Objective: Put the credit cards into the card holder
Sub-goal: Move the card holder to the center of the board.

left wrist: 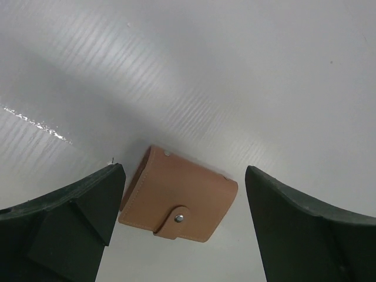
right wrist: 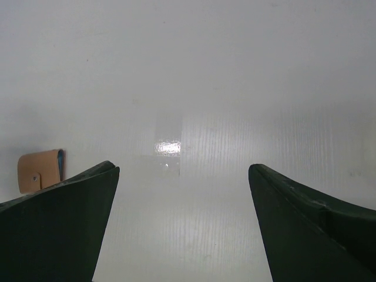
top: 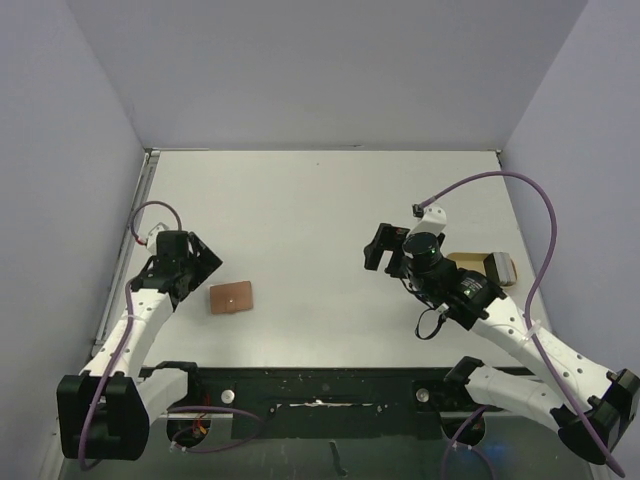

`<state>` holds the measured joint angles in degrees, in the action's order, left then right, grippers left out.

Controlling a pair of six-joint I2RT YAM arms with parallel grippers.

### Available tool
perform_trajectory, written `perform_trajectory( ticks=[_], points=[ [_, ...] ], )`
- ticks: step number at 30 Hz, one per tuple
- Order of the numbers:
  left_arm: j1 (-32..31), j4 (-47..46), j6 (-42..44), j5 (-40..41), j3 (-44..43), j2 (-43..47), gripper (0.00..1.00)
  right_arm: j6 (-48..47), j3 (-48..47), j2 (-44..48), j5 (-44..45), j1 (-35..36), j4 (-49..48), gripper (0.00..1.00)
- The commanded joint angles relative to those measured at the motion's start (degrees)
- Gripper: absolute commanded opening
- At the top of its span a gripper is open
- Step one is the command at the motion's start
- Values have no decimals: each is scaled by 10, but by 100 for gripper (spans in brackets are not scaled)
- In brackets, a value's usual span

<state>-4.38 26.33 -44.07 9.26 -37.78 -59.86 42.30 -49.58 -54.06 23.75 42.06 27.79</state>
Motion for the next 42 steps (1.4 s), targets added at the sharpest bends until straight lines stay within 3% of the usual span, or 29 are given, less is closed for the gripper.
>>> perform_trajectory(
  ticks=[1, 4, 16, 22, 27, 32, 37, 42],
  points=[
    [18, -32, -58, 21, 14, 3, 83, -15, 6, 19, -14, -2, -50, 98],
    [20, -34, -70, 40, 34, 5, 83, -18, 10, 23, -18, -2, -56, 98],
    [21, -81, -92, -12, 108, 9, 83, -17, -5, 10, -17, -2, -33, 98],
    [21, -163, -109, -95, 146, 10, 80, -10, 3, 19, -15, -3, -29, 98],
    [10, -174, -127, -144, 155, 12, 79, -15, -2, 22, -11, -2, -17, 98],
    [-37, -189, -182, -159, 172, 38, 75, -18, -11, 16, 3, -3, -1, 98],
    [-133, -235, -250, -131, 183, 53, 71, -16, -19, 5, 5, -3, 8, 97],
    [-218, -264, -272, -105, 162, 14, 70, -7, -17, 2, 4, -3, 10, 98]
  ],
)
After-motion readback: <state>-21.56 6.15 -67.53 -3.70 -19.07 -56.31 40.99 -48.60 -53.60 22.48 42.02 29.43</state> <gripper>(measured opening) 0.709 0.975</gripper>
